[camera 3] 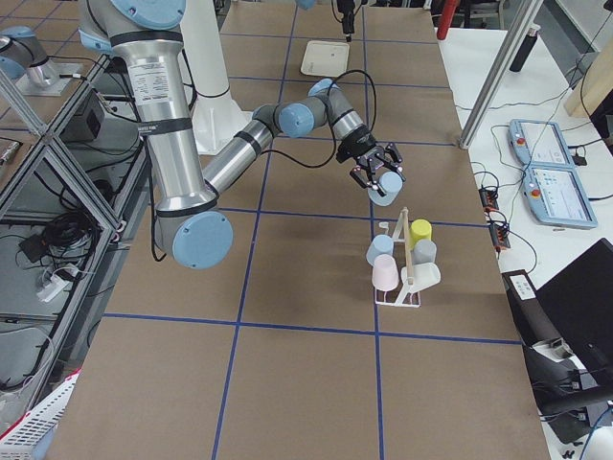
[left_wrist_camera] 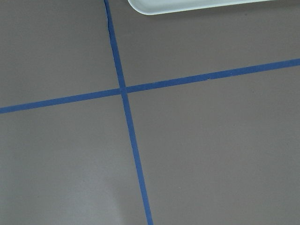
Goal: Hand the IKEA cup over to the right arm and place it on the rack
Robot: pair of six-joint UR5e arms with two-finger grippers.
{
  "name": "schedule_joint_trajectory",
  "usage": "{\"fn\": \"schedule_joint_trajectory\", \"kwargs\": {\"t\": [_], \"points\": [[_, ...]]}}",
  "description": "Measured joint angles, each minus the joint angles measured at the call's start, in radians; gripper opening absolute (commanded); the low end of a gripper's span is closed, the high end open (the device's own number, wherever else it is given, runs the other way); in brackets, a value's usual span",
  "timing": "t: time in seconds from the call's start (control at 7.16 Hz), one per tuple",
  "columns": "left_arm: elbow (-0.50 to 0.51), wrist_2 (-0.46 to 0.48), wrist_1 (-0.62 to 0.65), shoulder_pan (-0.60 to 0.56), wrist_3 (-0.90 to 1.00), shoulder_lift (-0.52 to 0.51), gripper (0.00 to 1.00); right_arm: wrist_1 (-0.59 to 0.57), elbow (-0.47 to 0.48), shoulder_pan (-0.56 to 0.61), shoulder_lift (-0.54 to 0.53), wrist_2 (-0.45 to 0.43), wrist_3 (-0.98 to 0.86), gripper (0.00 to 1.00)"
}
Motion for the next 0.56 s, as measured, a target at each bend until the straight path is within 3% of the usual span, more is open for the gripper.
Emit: {"fn": "schedule_joint_trajectory", "kwargs": {"t": [0.56], "points": [[-0.001, -0.001, 0.0, 0.005, -0.018, -0.003, 1.0, 0.003, -0.086, -0.042, 0.004, -0.068, 0.049, 0.42]]}}
